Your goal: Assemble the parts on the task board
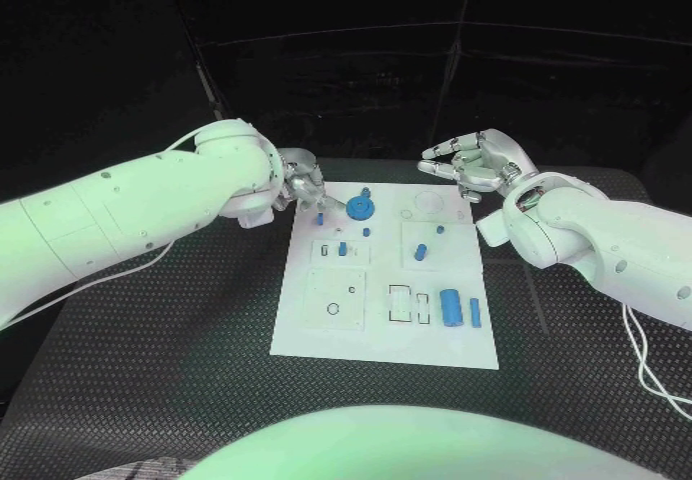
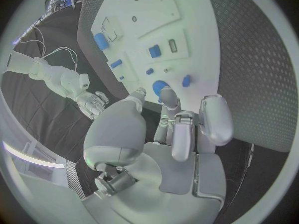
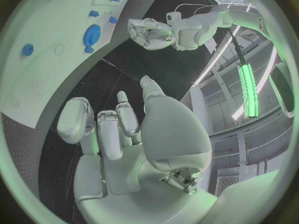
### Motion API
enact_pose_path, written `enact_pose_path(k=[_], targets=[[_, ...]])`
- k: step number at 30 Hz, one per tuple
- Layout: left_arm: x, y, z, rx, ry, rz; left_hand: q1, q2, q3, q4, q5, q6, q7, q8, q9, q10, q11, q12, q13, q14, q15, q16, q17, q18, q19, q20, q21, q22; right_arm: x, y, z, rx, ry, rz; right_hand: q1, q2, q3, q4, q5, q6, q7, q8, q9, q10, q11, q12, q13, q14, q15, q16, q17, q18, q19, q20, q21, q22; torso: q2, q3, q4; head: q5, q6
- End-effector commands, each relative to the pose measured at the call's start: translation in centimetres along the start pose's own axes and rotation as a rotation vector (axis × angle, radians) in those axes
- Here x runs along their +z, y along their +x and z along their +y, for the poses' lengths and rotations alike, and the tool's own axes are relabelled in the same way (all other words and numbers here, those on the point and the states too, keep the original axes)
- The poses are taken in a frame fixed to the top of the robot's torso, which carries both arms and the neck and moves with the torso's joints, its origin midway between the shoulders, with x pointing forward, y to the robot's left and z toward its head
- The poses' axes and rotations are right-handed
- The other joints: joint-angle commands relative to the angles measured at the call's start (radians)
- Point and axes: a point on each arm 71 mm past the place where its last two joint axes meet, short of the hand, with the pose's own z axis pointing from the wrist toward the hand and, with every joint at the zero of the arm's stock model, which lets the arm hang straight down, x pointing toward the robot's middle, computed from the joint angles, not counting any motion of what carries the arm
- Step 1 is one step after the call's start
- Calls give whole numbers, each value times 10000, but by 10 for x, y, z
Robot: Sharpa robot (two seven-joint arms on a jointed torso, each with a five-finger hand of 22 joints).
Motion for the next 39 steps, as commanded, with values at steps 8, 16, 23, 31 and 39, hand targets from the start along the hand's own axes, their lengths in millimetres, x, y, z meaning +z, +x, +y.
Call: enact_pose_path(k=[8, 16, 23, 31, 39], targets=[[17, -33, 21, -42, -787, 67, 855, 239, -588, -5, -12, 298, 86, -994, -745, -318, 61, -662, -949, 1011, 89, -77, 2477, 39, -90, 142, -451, 1251, 1, 2, 2, 24, -140, 83, -87, -7, -52, 2, 65, -55, 12, 56, -8, -84, 14, 17, -16, 650, 41, -63, 819, 97, -94, 0, -64, -9, 42, 3, -72, 92, 168], [36, -23, 28, 2, -1265, 390, 907, 232, -1034, 206, -31, 640, 93, -1301, -976, -110, 63, -507, -821, 1025, 75, -44, 2525, 7, -18, 137, -325, 1309, 2, 3, 3, 38, -143, 122, -87, -7, -52, 2, 65, -55, 12, 56, -8, -84, 14, 17, -16, 650, 41, -63, 819, 97, -94, 0, -64, -9, 52, -3, -53, 108, 209], [46, -14, 28, -121, -1429, 570, 828, 228, -1391, 452, -55, 909, 63, -1405, -1054, -1, 43, -387, -715, 1038, 65, -10, 2574, -2, 8, 131, -284, 1341, 2, 5, 3, 54, -159, 155, -87, -7, -52, 2, 65, -55, 12, 56, -8, -84, 14, 17, -16, 650, 41, -63, 819, 97, -94, 0, -64, -9, 41, 1, -63, 134, 219], [50, -8, 23, -100, -1446, 772, 763, 238, -1567, 546, -91, 1030, 39, -1433, -1071, 50, 27, -318, -652, 1046, 53, 10, 2603, -8, 23, 122, -254, 1362, 3, 6, 4, 67, -170, 179, -90, -1, -62, 10, 82, -57, 12, 60, -8, -78, 14, 24, -8, 652, 42, -58, 830, 97, -93, 0, -64, -8, 34, 5, -58, 132, 265], [54, -1, 24, 178, -1606, 1257, 871, 306, -1599, 506, -83, 1107, 24, -1433, -1067, 49, 14, -297, -637, 1047, 43, 14, 2610, -5, 20, 113, -270, 1365, 3, 6, 4, 66, -159, 178, -90, -1, -62, 10, 82, -57, 12, 60, -8, -78, 14, 24, -8, 652, 42, -58, 830, 97, -93, 0, -64, -8, 41, 10, -58, 92, 262]])
